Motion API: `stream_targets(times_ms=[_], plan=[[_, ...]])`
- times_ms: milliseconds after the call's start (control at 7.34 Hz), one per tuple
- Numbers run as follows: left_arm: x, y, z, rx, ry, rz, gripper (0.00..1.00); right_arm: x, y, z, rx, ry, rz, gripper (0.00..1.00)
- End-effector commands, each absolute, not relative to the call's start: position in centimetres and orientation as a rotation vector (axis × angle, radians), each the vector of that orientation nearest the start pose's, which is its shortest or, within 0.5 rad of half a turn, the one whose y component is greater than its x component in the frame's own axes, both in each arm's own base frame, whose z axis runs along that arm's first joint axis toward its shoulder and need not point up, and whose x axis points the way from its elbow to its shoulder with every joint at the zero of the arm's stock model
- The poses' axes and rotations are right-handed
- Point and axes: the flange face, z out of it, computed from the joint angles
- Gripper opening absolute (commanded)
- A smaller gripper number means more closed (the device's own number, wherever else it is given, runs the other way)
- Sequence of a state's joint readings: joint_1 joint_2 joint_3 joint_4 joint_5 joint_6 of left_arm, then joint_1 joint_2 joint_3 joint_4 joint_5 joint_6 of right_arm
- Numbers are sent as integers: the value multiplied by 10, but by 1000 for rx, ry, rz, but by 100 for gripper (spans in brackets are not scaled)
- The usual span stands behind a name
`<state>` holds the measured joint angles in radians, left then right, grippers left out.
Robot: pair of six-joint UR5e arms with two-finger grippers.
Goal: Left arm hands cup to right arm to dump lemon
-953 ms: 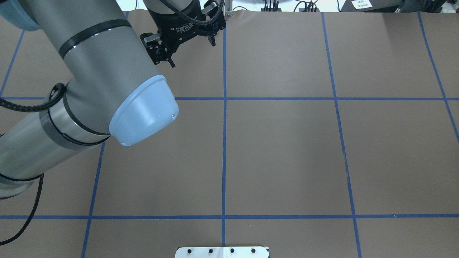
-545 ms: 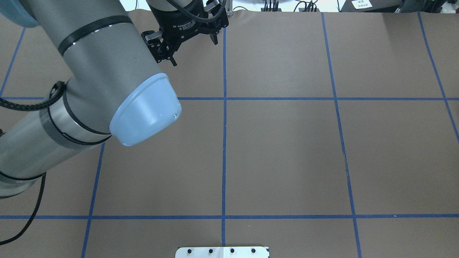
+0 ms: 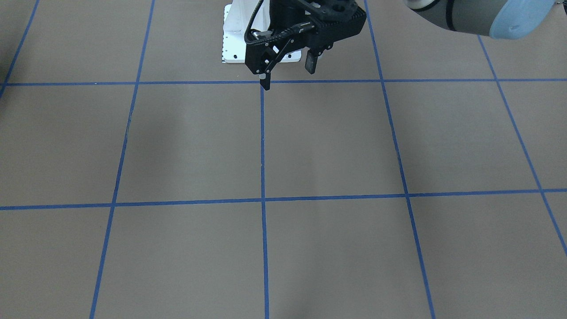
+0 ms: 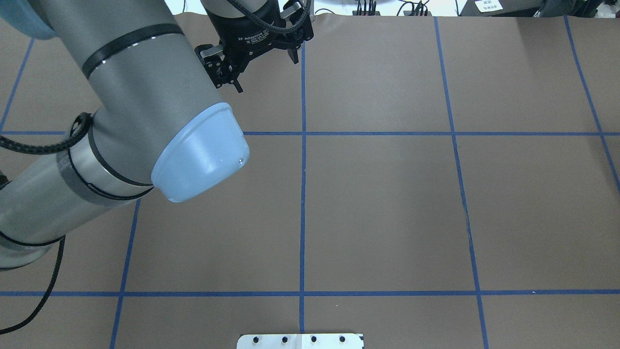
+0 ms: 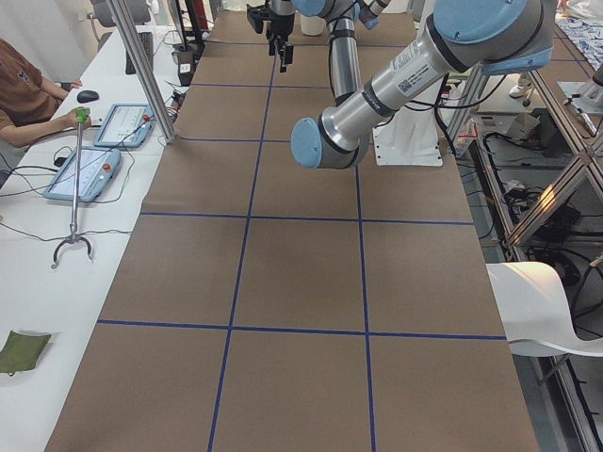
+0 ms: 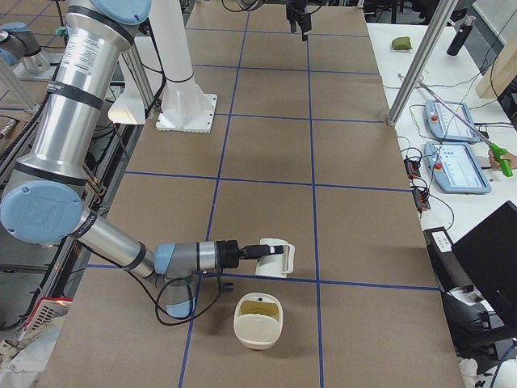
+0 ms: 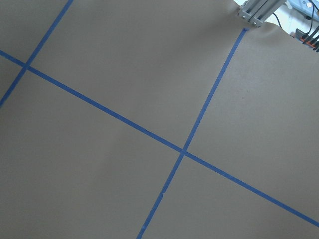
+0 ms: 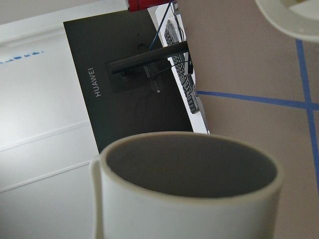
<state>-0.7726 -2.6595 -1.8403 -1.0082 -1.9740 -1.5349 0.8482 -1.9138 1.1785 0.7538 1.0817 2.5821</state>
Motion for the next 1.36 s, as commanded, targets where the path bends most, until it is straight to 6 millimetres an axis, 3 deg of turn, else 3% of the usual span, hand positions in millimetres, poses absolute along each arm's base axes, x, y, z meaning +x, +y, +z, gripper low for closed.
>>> stream_targets(times_ms=[0, 545, 817, 953, 1089, 1226], plan=[[360, -479, -34, -45, 890, -520, 100, -53, -322, 700, 471, -1738, 1571, 42], [354, -473, -36, -37, 911, -511, 100, -165, -395, 618, 879, -1379, 1005, 38], [352, -474, -28, -37, 902, -517, 100, -238, -436, 573, 968, -1250, 827, 36], [357, -472, -29, -46, 902, -510, 100, -280, -449, 544, 1027, -1193, 749, 36], [366, -467, -30, -52, 902, -494, 100, -338, -458, 505, 1067, -1130, 735, 36], [379, -459, -30, -66, 895, -476, 100, -413, -458, 443, 1119, -1071, 732, 36]])
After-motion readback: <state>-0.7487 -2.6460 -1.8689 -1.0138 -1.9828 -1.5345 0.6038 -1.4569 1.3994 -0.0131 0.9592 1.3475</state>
